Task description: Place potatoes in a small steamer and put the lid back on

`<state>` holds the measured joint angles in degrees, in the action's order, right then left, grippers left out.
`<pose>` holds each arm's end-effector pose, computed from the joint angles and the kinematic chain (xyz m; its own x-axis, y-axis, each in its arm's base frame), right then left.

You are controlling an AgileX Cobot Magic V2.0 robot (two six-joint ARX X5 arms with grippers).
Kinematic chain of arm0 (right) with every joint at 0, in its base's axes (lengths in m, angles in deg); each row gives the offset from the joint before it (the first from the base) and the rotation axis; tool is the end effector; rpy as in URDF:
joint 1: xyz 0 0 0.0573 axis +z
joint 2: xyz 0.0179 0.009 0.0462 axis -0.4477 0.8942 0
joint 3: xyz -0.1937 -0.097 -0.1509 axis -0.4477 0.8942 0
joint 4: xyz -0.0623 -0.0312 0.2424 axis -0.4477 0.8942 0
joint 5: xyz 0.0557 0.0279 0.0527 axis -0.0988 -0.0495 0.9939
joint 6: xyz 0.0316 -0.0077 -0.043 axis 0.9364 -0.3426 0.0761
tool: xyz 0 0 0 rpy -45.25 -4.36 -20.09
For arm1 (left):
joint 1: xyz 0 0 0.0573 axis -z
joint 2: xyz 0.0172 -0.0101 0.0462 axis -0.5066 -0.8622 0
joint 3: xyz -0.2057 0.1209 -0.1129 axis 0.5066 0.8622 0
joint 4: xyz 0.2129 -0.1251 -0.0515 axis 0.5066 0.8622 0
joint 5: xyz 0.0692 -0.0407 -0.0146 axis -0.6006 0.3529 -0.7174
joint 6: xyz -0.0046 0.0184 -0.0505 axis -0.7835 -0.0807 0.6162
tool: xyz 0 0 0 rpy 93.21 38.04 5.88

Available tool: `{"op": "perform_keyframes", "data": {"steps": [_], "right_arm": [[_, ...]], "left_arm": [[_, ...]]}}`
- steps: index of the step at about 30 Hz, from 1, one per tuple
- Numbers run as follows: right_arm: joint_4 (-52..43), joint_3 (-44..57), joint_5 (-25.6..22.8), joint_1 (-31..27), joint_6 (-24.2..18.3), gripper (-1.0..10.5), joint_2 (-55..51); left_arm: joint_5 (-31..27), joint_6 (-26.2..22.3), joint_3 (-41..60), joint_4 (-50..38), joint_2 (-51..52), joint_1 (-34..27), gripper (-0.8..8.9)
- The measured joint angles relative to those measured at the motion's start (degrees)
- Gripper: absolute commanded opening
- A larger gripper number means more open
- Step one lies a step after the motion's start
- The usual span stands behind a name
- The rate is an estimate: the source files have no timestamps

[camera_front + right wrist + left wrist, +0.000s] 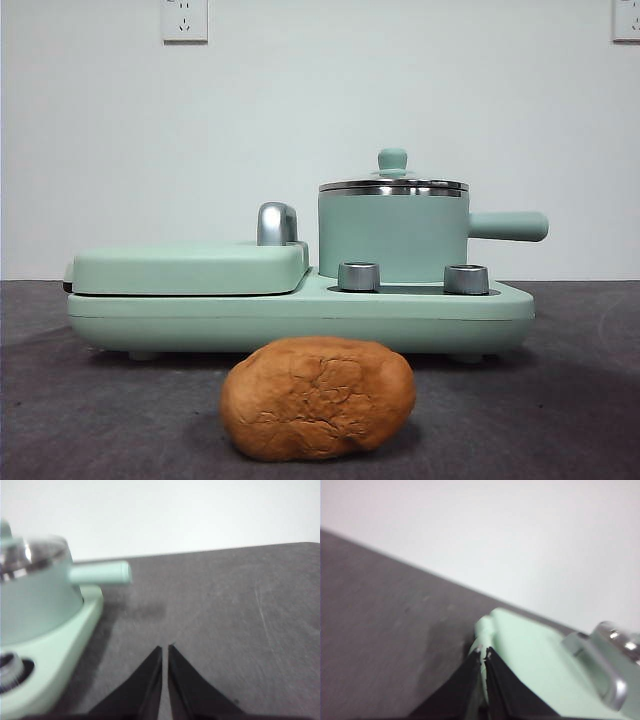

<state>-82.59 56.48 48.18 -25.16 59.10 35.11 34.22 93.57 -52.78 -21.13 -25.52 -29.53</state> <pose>0.0968 0.0033 0.1631 0.9975 0.0542 -0.0462 -0.0460 0.9858 0.1617 0.0953 -0.0047 0.1788 0.9891 -0.1274 0.0734 0.1464 0.9004 -0.4097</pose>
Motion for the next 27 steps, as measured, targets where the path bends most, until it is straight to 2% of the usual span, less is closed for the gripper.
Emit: {"op": "perform_keyframes", "data": {"steps": [5,8,13,16,19,23,27], "right_arm": [[-3.58,-1.38,0.15,0.00,5.16,0.2,0.00],[-0.94,-5.55,0.26,0.00,7.67,0.2,0.98],[6.51,-14.93,1.49,0.00,8.61,0.2,5.97],[10.23,-20.22,4.90,0.00,6.27,0.2,10.84],[12.35,-25.51,8.90,0.00,2.12,0.2,16.00],[13.81,-32.26,14.27,0.00,-5.07,0.2,23.56],[15.12,-36.85,19.41,0.00,-11.82,0.2,30.69]], "left_arm": [[0.20,0.15,-2.27,-0.07,-0.39,0.00,0.15],[0.94,0.11,-6.01,1.77,-2.34,0.00,0.15],[4.57,-2.84,-14.05,7.10,-8.35,0.00,0.15],[8.68,-6.27,-20.13,11.30,-13.73,0.00,0.15],[13.20,-10.67,-26.34,15.67,-19.45,0.00,0.15],[18.38,-18.38,-33.97,21.31,-27.69,0.00,0.15],[20.31,-25.90,-39.12,25.16,-34.42,0.66,0.15]]}}
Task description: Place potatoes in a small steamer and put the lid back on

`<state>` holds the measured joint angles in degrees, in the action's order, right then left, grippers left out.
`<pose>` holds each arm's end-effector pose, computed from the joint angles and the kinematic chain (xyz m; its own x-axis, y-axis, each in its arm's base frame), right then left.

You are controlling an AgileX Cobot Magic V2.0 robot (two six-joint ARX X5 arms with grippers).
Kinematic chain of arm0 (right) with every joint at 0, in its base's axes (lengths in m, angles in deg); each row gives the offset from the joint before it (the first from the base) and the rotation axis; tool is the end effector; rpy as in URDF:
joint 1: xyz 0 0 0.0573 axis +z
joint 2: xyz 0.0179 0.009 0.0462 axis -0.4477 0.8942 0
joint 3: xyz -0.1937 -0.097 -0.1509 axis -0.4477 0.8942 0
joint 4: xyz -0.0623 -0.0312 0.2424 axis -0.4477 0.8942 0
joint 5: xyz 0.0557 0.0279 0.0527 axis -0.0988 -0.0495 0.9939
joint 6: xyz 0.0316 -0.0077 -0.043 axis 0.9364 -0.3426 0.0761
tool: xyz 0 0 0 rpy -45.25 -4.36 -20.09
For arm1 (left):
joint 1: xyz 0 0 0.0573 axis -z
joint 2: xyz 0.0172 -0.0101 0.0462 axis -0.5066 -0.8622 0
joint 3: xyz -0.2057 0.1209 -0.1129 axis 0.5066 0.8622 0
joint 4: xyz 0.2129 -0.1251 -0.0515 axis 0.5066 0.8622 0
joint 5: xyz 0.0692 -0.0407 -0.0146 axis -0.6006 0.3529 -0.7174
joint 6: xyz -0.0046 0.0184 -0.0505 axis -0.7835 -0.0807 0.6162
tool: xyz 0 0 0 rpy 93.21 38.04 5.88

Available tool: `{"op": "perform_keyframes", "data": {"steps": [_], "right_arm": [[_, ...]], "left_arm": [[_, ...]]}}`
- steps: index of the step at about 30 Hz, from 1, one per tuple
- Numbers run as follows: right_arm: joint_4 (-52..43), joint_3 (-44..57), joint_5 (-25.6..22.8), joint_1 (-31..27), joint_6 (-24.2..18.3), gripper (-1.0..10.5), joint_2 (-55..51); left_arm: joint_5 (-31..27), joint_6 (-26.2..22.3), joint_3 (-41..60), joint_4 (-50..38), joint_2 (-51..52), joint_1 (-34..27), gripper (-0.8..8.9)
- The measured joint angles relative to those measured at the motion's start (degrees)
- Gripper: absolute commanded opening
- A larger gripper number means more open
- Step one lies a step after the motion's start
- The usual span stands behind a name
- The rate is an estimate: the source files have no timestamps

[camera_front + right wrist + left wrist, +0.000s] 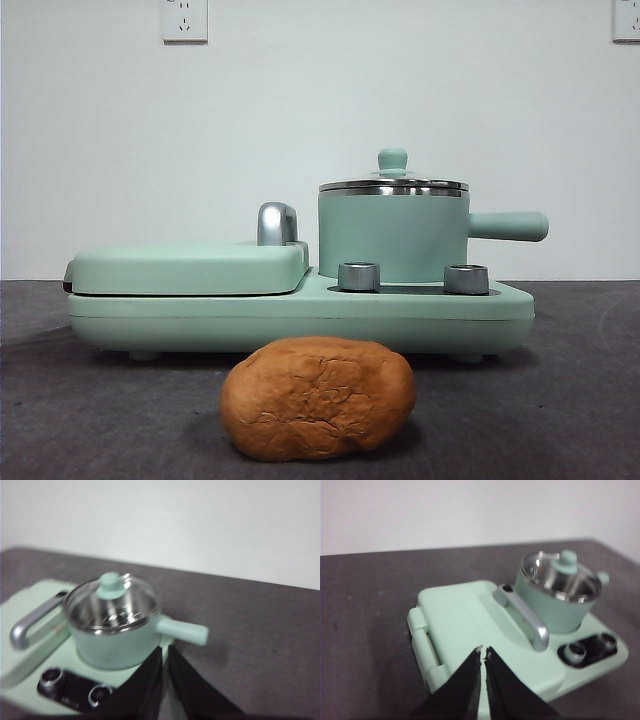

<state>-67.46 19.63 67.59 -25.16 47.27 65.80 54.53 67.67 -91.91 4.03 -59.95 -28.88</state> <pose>0.1222 0.0135 0.3089 0.9046 0.3825 -0.1879 -0.3843 0.9228 0.0281 0.1290 -0.0165 0.3143 0.8450 -0.4729 -0.2496 0.4616 0.8808 -0.1060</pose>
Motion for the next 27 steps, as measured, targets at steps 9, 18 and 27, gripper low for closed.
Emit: {"op": "perform_keyframes", "data": {"steps": [9,18,27], "right_arm": [[3.67,-7.30,2.75,4.15,-8.39,0.2,14.93],[4.33,-8.74,2.73,9.84,-13.14,0.2,21.62],[4.72,-8.74,1.18,10.95,-15.61,3.2,21.70]], "left_arm": [[0.20,-12.15,-7.85,1.05,-12.61,5.16,0.15],[0.20,-21.53,-11.34,0.70,-21.77,13.05,0.39],[0.20,-23.28,-11.41,-2.69,-22.80,17.70,2.82]]}}
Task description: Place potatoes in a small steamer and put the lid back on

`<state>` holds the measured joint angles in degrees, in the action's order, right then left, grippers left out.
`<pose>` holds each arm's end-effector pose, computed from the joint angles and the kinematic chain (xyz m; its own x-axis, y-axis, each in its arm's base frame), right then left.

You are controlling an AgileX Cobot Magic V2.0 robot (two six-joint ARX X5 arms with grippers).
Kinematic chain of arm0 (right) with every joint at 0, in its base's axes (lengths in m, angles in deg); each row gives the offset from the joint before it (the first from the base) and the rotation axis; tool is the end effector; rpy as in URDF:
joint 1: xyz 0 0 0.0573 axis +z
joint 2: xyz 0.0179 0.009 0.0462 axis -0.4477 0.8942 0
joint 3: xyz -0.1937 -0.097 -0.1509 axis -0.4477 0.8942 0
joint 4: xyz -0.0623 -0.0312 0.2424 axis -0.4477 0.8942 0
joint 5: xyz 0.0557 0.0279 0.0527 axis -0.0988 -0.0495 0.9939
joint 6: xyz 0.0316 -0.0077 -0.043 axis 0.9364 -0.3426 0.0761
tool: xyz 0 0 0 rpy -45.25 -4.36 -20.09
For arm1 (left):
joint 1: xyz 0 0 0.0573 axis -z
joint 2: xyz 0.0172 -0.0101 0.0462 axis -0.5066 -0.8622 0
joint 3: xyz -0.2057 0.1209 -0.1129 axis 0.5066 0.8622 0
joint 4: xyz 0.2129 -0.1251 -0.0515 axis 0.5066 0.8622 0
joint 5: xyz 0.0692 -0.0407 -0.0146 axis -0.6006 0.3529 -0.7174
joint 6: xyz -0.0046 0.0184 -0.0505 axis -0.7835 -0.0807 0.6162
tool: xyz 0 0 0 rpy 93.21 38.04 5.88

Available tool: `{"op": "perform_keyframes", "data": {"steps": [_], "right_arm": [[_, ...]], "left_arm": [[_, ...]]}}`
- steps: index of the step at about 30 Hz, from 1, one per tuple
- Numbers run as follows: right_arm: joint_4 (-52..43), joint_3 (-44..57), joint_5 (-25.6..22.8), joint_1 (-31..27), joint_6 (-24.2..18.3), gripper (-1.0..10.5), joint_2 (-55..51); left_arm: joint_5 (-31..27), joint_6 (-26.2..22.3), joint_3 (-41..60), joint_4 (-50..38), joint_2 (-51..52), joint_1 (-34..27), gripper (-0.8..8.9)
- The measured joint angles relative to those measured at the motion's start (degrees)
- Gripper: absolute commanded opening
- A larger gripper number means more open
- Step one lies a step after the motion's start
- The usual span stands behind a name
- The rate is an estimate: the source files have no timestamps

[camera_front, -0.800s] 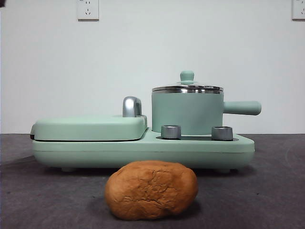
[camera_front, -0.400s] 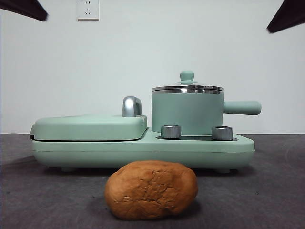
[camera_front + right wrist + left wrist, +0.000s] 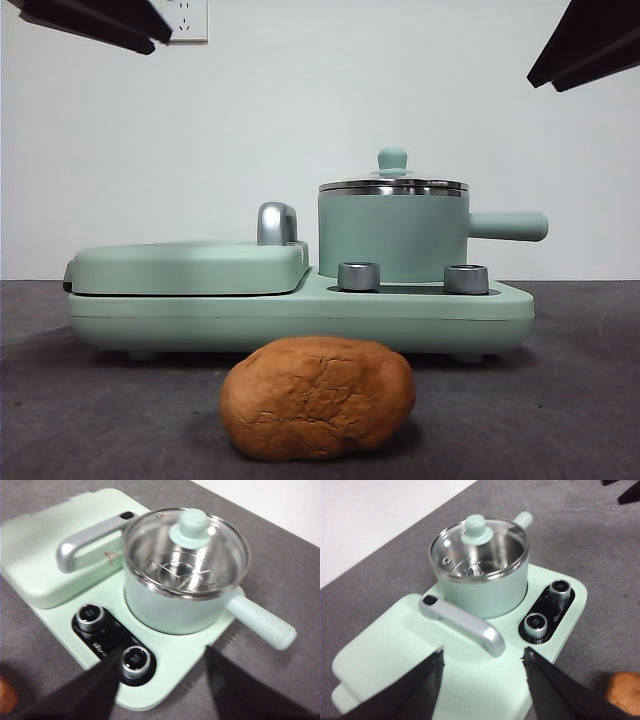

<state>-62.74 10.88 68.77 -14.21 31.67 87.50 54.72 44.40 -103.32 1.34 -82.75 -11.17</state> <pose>0.1854 0.0519 0.3007 0.7071 0.5431 -0.4528 -0.6443 0.7587 -0.0962 0.1958 -0.0823 0.3250 0.6139 -0.6942 -0.3758 0.7853 0.5854 0.2015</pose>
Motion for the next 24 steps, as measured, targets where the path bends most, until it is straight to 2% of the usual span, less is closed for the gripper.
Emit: {"op": "perform_keyframes", "data": {"steps": [5,9,17,24], "right_arm": [[0.00,0.00,-0.15,0.00,-0.02,3.2,0.00],[0.00,0.00,-0.15,0.00,0.00,3.2,0.00],[-0.11,0.00,-0.15,0.00,0.24,3.2,0.00],[-0.26,0.00,-0.15,0.00,0.68,3.2,0.00]], "left_arm": [[-1.60,0.98,-0.02,-5.03,-0.48,1.44,2.81],[-4.46,3.82,-0.11,-11.23,-3.21,3.32,2.81],[-6.08,9.62,-1.70,-24.81,-12.85,8.17,2.80],[-7.50,11.69,-11.76,-25.38,-24.90,10.86,2.79]]}}
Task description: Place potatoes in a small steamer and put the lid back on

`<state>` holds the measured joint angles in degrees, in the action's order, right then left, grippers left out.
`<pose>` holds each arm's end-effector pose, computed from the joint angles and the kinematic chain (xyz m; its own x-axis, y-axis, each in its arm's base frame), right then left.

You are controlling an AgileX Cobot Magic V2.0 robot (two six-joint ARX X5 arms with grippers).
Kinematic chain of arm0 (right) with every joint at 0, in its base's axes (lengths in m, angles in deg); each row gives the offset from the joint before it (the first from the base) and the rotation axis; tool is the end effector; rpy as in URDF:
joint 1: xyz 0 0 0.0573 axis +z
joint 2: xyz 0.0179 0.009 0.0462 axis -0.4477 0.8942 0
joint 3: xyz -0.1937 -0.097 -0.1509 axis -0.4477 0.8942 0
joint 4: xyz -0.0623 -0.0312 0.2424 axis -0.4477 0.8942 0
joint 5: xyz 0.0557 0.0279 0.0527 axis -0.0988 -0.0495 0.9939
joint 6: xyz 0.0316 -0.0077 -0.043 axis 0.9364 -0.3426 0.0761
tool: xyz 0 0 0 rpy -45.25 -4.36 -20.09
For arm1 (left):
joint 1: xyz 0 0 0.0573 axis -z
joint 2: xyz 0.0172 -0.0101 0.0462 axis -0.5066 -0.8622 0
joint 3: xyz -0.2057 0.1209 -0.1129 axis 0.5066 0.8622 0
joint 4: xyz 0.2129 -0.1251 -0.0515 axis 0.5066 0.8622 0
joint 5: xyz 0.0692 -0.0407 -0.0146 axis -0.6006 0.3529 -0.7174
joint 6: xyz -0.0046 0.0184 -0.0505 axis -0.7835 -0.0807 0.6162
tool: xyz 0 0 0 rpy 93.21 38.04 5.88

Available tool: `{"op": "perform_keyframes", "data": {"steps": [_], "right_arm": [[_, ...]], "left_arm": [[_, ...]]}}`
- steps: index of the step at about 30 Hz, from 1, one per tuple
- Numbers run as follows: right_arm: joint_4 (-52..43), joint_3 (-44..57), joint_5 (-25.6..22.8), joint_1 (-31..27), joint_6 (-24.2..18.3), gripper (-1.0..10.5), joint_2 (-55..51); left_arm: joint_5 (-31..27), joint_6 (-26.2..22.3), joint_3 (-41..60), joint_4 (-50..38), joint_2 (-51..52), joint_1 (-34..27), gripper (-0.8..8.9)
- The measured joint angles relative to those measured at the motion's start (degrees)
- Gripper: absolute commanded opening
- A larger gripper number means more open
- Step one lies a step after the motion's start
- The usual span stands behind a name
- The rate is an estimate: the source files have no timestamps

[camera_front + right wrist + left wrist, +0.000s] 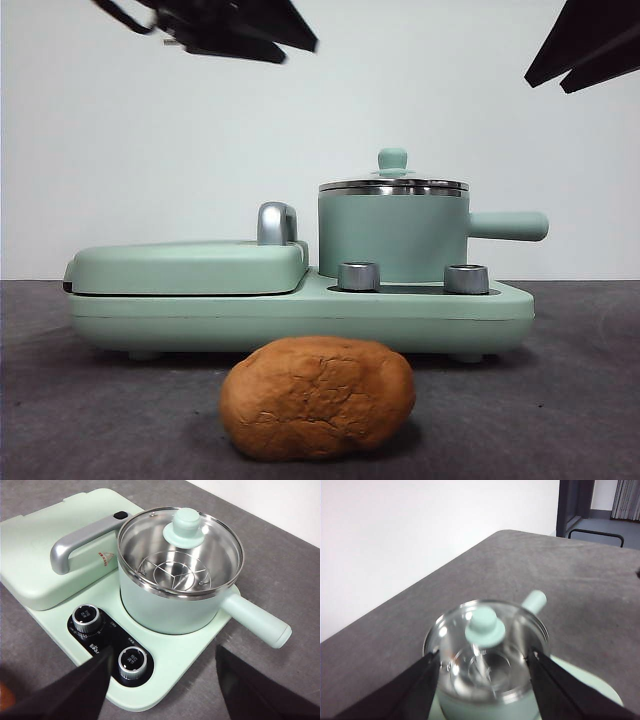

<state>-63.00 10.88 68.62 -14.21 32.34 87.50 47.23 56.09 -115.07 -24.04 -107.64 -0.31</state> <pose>0.1857 0.0519 0.3011 0.7105 0.5414 -0.4496 -0.6387 0.7643 -0.0890 0.2797 -0.1735 0.3250 0.6288 -0.7495 -0.2071 0.7773 0.6124 0.1441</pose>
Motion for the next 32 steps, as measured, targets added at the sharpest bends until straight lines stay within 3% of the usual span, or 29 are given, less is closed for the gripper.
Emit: {"op": "perform_keyframes", "data": {"steps": [14,32], "right_arm": [[0.00,-0.02,-0.02,0.00,0.02,3.2,0.00],[0.00,-0.02,0.00,0.00,0.02,3.2,0.00]], "left_arm": [[-0.04,4.24,-20.83,-0.17,-22.38,3.69,2.79],[-0.44,4.37,-22.80,0.00,-29.48,4.39,2.79]]}}
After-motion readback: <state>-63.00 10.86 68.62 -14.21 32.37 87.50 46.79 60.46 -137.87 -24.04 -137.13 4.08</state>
